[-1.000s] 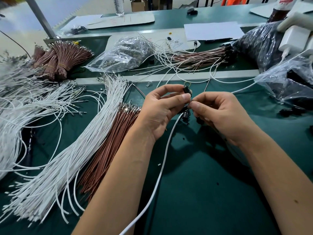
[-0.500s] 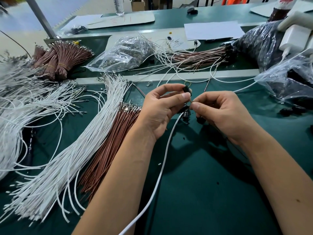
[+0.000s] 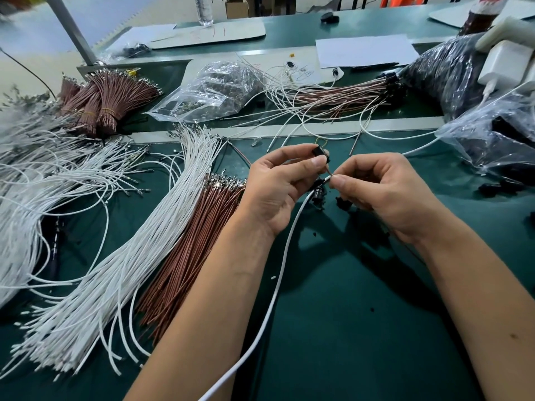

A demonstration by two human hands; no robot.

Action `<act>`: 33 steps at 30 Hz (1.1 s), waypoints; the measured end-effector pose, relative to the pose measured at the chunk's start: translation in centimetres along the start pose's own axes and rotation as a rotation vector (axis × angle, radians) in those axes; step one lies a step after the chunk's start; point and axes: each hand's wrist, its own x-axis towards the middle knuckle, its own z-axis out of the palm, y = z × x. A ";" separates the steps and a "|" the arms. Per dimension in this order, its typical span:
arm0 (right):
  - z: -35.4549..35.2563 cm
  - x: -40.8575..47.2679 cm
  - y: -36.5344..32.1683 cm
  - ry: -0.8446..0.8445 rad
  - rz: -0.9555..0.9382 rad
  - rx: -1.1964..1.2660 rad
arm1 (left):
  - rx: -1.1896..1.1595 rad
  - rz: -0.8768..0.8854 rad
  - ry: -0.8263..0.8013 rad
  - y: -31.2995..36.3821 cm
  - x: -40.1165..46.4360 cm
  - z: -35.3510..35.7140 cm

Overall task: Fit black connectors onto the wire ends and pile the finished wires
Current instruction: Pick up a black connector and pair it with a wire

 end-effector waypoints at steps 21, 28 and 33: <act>0.5 0.1 0.3 0.097 -0.025 -0.103 | 0.125 0.015 0.019 -1.1 0.3 0.0; 0.7 0.2 0.6 0.105 0.012 -0.112 | 0.129 0.104 0.071 -2.0 0.3 0.4; 0.6 0.2 0.5 0.091 0.013 -0.117 | 0.129 0.127 0.077 -1.9 0.3 0.4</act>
